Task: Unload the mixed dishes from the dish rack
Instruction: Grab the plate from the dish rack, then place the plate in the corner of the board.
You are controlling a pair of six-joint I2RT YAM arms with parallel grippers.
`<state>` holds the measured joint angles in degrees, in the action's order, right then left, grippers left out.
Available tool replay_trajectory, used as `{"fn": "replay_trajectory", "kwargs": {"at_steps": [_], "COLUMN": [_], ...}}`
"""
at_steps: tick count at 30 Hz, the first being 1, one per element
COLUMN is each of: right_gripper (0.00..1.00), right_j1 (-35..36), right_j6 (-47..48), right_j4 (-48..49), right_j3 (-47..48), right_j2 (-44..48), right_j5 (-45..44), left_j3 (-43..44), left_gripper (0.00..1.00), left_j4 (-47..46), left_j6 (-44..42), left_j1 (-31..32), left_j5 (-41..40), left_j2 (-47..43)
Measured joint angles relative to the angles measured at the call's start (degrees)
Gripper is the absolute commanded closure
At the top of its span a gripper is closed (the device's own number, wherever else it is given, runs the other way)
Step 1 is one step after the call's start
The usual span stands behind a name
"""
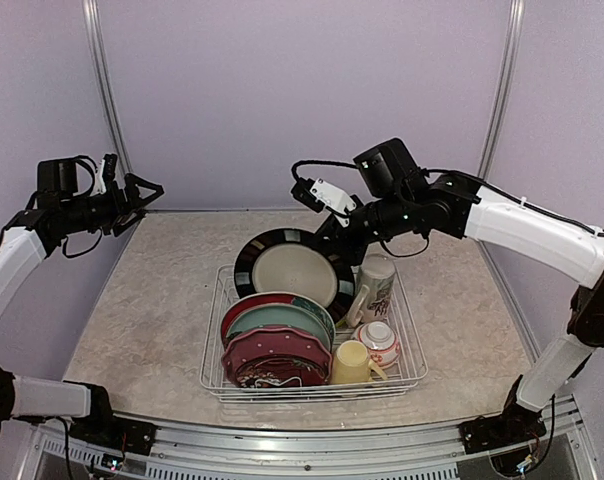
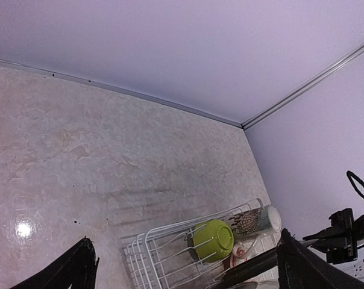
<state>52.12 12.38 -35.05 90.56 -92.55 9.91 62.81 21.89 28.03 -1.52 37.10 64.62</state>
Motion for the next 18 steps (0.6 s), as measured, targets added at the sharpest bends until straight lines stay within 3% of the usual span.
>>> {"fn": "replay_trajectory", "kwargs": {"at_steps": [10,18], "right_gripper": [1.00,1.00], "right_j1": [-2.5,-12.8], "right_j6": [-9.9,-23.5], "right_j4": [1.4,7.7], "right_j3": [5.6,2.8], "right_j2": [0.0,0.2], "right_j5": [-2.0,0.9], "left_j3": [0.0,0.0], "left_gripper": [0.01,0.01], "left_j4": [0.1,0.3], "left_j6": [0.0,0.0], "left_j1": [0.0,0.1], "left_j5": [0.1,0.0], "left_j2": [0.0,0.0]}}
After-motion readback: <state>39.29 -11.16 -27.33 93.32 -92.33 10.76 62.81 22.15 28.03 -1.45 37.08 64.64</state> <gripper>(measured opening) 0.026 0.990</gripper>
